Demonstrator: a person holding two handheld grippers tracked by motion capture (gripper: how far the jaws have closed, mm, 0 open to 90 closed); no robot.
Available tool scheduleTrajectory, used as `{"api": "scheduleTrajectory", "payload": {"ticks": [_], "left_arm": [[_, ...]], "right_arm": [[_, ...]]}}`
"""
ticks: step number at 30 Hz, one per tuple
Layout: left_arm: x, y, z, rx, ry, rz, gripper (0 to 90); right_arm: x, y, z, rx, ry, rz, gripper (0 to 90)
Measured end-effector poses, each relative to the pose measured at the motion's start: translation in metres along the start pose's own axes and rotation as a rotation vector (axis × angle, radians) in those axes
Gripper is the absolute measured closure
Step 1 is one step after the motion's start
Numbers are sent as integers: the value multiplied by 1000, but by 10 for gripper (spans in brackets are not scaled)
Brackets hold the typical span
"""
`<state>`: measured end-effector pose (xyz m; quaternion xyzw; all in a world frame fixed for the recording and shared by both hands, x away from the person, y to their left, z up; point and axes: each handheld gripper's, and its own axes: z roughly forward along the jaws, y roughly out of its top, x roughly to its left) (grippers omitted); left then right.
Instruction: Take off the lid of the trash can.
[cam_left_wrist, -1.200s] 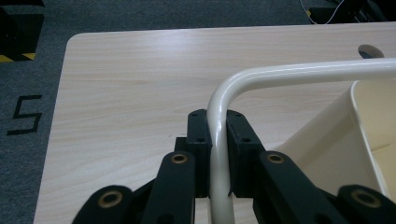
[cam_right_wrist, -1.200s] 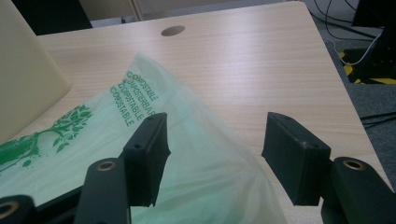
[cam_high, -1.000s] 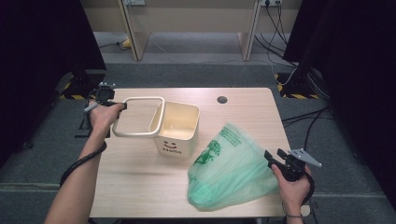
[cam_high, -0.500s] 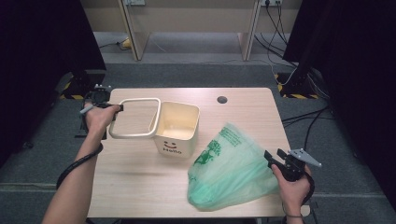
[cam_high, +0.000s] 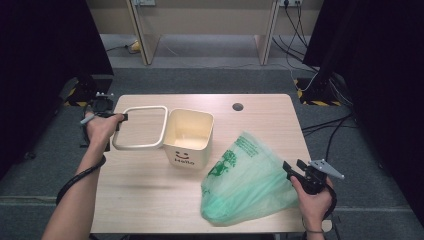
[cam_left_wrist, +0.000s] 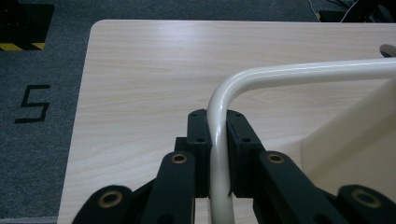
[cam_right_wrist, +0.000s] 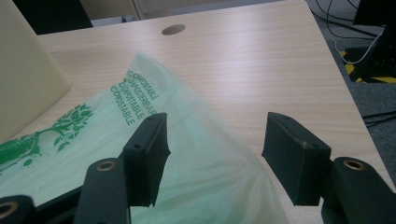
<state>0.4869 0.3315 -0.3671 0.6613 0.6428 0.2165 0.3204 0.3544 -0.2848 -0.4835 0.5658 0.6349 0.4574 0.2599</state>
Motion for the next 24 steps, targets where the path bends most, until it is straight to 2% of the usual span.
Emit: {"api": "scheduleTrajectory", "payload": {"ticks": [24], "left_arm": [[14,-9,-4,-1,13,-10,808]], "right_arm": [[-1,0,0,-2,-3,4,402]]}}
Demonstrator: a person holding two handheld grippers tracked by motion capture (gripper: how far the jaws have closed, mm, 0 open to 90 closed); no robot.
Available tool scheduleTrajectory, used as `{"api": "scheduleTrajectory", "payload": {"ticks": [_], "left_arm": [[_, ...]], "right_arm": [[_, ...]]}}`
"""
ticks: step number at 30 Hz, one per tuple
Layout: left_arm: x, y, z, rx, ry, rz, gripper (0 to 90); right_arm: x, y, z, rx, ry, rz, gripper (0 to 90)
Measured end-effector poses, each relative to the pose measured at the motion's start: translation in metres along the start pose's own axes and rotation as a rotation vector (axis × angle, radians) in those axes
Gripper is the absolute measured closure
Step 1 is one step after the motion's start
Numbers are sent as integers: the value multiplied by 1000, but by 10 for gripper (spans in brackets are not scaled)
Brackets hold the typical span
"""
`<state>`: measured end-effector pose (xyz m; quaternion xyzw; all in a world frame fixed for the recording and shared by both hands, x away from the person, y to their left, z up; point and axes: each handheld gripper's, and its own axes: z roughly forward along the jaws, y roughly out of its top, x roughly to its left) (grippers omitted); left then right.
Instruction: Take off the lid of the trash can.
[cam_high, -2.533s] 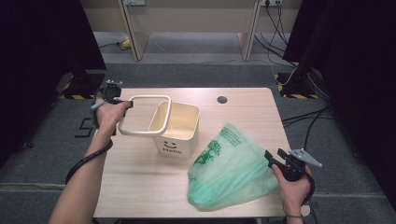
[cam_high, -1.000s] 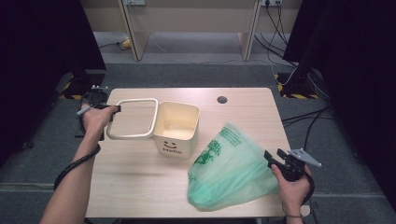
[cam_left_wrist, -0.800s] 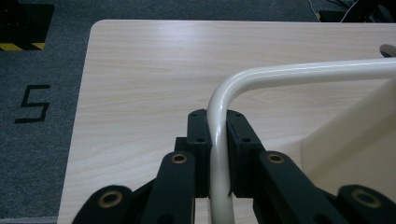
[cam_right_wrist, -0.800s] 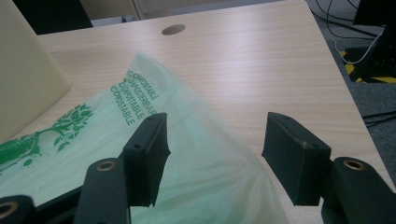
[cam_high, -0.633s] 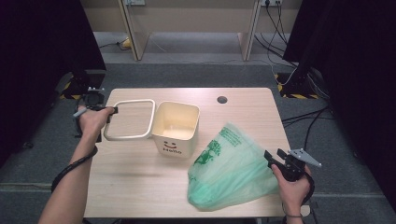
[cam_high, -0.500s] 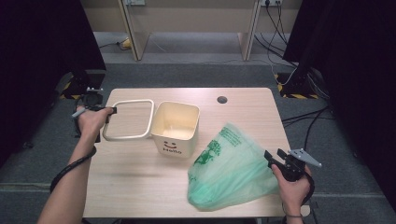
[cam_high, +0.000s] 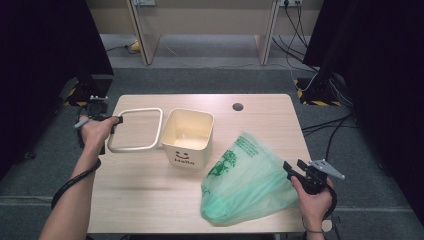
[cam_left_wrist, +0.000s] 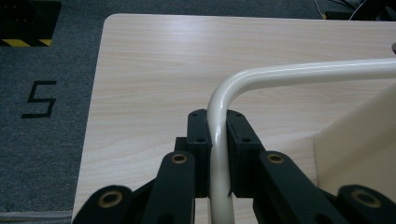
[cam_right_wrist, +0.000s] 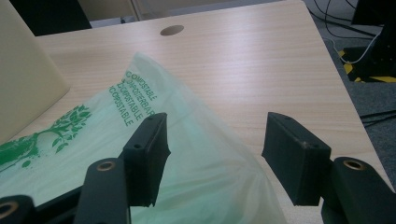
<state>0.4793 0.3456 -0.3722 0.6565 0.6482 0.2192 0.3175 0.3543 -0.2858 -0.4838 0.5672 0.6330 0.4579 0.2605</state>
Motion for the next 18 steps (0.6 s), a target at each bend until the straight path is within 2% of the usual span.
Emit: {"api": "scheduleTrajectory", "payload": {"ticks": [18], "left_arm": [[15,-8,-2,8,15,-18,809]], "right_arm": [[0,0,0,-1,-2,2,402]]}}
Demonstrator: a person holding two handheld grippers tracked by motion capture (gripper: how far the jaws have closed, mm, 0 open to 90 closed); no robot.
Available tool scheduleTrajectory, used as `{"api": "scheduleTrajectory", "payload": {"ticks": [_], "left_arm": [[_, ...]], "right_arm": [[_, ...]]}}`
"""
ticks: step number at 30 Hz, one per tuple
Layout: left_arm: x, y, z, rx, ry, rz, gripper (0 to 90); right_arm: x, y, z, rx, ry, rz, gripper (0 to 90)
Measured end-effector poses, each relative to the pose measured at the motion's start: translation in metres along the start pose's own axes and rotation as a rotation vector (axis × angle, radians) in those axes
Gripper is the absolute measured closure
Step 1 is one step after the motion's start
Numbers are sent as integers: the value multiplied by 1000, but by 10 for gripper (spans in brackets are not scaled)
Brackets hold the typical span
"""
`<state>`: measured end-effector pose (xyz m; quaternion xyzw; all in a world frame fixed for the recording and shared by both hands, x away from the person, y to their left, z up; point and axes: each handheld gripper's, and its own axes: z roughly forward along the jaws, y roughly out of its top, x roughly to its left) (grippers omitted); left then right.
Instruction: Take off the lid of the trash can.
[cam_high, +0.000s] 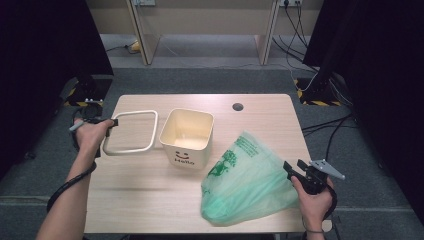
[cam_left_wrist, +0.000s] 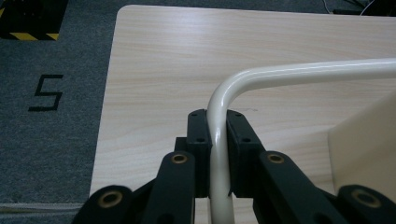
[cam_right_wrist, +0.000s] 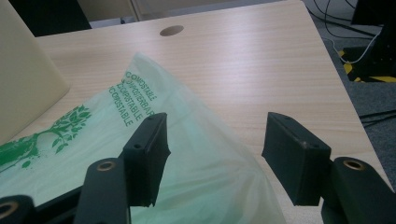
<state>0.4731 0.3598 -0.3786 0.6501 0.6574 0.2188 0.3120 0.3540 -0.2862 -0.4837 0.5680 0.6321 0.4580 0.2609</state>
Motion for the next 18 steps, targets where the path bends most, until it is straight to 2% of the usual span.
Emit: {"api": "scheduleTrajectory", "payload": {"ticks": [7,18], "left_arm": [[2,-2,0,3,1,-6,808],[14,-11,1,13,12,-23,808]], "right_arm": [[-1,0,-1,-1,-1,6,402],[-1,0,-1,-3,-4,0,400]]}}
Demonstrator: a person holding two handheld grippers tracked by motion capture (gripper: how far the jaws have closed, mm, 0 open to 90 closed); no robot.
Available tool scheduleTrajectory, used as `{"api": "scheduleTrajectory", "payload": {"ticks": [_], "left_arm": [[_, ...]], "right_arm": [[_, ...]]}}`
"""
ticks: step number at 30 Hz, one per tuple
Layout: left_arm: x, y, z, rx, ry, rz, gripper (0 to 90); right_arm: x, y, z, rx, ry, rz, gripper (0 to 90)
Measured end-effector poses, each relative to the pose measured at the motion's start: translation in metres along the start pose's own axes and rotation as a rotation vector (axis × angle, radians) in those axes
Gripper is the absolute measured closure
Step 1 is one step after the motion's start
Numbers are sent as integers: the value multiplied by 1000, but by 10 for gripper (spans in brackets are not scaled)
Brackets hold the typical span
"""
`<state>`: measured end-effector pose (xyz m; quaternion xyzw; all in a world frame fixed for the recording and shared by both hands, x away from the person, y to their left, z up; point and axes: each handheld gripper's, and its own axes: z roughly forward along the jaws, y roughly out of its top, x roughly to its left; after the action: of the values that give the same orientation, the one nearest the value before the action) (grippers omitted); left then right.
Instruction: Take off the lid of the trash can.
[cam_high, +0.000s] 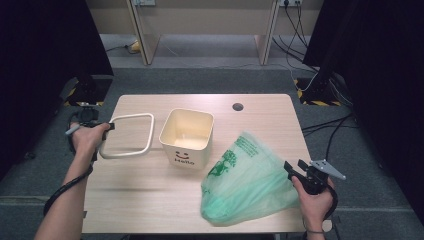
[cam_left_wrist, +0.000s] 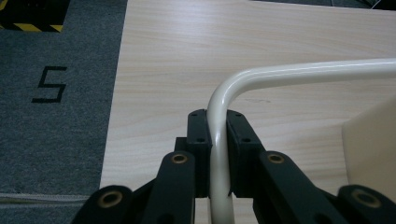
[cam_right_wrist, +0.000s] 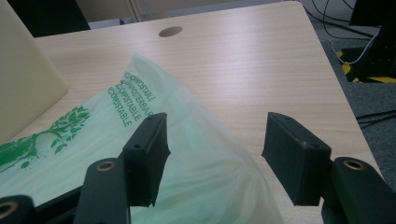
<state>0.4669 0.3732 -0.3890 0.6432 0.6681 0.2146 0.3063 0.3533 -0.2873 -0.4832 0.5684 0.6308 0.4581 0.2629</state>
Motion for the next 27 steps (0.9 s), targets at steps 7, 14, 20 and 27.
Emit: {"api": "scheduleTrajectory", "payload": {"ticks": [7,14,20,27], "left_arm": [[4,-4,0,2,6,1,808],[7,-8,-2,-5,7,-1,808],[10,-13,-2,-3,8,-5,809],[14,-19,-1,5,10,-9,808]], "right_arm": [[0,0,0,0,1,2,401],[0,0,0,-1,0,-1,401],[0,0,0,-1,0,1,401],[0,0,0,0,0,1,401]]}}
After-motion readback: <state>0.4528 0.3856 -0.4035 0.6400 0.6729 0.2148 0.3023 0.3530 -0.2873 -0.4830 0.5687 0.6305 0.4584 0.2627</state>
